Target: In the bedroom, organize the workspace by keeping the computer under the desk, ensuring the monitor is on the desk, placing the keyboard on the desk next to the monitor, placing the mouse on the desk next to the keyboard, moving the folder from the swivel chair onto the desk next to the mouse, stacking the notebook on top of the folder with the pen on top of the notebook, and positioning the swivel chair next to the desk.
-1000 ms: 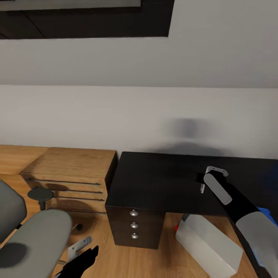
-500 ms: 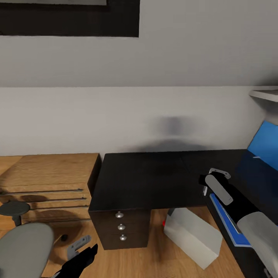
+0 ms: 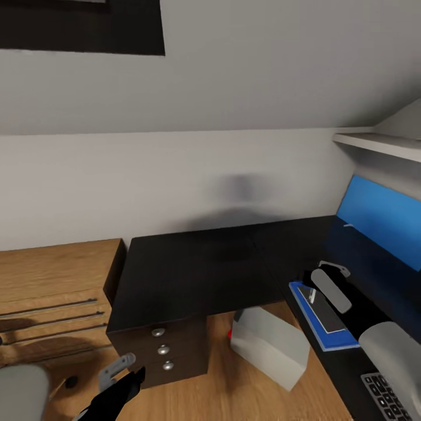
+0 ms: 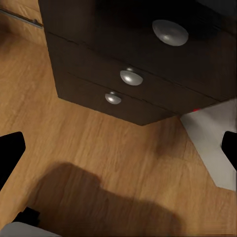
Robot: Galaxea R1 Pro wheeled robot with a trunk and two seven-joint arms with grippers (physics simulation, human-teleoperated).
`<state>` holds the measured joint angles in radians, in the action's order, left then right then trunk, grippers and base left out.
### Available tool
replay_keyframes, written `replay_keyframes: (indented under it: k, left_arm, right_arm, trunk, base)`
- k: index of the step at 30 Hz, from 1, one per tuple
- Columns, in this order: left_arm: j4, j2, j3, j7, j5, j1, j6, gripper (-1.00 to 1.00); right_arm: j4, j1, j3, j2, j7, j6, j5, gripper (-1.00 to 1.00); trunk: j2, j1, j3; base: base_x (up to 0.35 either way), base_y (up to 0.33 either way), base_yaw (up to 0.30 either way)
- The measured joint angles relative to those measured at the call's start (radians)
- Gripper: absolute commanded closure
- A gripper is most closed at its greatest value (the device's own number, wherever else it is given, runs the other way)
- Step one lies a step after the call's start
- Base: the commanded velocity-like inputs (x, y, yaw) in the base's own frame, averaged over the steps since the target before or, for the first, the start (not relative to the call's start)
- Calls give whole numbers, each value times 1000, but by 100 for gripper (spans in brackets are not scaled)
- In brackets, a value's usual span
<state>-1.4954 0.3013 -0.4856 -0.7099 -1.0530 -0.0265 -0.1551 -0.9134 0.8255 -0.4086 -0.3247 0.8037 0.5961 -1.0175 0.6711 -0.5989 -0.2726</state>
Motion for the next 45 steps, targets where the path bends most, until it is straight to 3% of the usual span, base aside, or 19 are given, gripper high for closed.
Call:
replay_keyframes:
  k: [13, 22, 27, 33, 39, 41, 45]
  left_arm:
    - [1, 0, 4, 0, -1, 0, 0, -100]
    - [0, 0, 4, 3, -1, 0, 0, -100]
    - [0, 0, 4, 4, -1, 0, 0, -100]
    - [-12, 0, 4, 0, -1, 0, 0, -100]
    - [-32, -1, 0, -3, -1, 0, 0, -100]
    - [-33, -1, 0, -3, -1, 0, 0, -100]
    - [-34, -1, 0, -3, -1, 0, 0, -100]
  right_arm:
    - [46, -5, -1, -2, -21, -1, 9, 100]
    - [65, -6, -27, 6, -31, -4, 70, 100]
    - [67, -6, -46, 8, -57, -9, 83, 100]
    - [68, -6, -58, 8, -136, -10, 89, 100]
    - [68, -6, -66, 7, -258, -10, 109, 100]
    - [68, -6, -66, 7, -342, -11, 133, 100]
    - [69, -6, -67, 7, -429, -13, 176, 100]
  trunk:
    - [0, 0, 0]
    - [0, 0, 0]
    - [0, 0, 0]
    - [0, 0, 0]
    - [0, 0, 0]
    - [0, 0, 0]
    - [0, 0, 0]
  base:
    - [0, 0, -297]
    - [0, 0, -260]
    - [0, 0, -77]
    - [0, 0, -17]
    - [0, 0, -1]
    - [0, 0, 0]
    - [0, 0, 0]
